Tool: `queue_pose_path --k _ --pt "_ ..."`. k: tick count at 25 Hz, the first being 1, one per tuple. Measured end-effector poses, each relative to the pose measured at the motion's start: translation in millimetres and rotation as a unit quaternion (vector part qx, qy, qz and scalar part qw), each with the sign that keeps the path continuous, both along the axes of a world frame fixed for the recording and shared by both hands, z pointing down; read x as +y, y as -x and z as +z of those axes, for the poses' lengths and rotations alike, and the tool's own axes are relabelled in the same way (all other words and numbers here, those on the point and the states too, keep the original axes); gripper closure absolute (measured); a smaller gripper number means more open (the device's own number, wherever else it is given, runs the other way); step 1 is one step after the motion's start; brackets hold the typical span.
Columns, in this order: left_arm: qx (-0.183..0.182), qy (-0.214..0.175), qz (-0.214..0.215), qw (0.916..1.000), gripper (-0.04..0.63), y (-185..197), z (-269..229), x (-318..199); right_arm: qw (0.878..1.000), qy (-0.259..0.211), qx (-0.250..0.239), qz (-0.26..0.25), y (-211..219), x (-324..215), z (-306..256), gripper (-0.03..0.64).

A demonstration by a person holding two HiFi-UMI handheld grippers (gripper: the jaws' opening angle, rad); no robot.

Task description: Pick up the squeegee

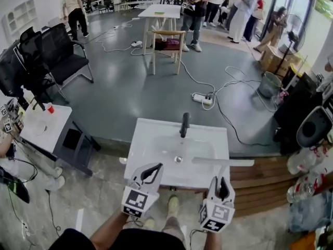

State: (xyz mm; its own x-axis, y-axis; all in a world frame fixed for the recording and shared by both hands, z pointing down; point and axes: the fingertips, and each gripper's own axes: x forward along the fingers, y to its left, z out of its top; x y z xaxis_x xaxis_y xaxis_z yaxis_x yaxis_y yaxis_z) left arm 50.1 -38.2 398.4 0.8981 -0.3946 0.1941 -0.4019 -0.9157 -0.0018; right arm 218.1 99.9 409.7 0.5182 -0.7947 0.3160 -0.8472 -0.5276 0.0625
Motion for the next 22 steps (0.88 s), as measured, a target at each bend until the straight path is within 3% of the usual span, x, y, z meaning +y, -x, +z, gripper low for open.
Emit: queue_pose_path --k 10,22 --pt "0.010 -0.015 0.035 0.9992 0.594 26.4 -10.0 38.3 0.999 -0.012 0.021 0.026 40.2 50.4 -8.7 0.535" --pt "0.013 -0.023 0.039 0.9989 0.594 31.0 -13.5 39.9 0.999 -0.014 0.027 0.021 50.7 45.7 -13.7 0.535"
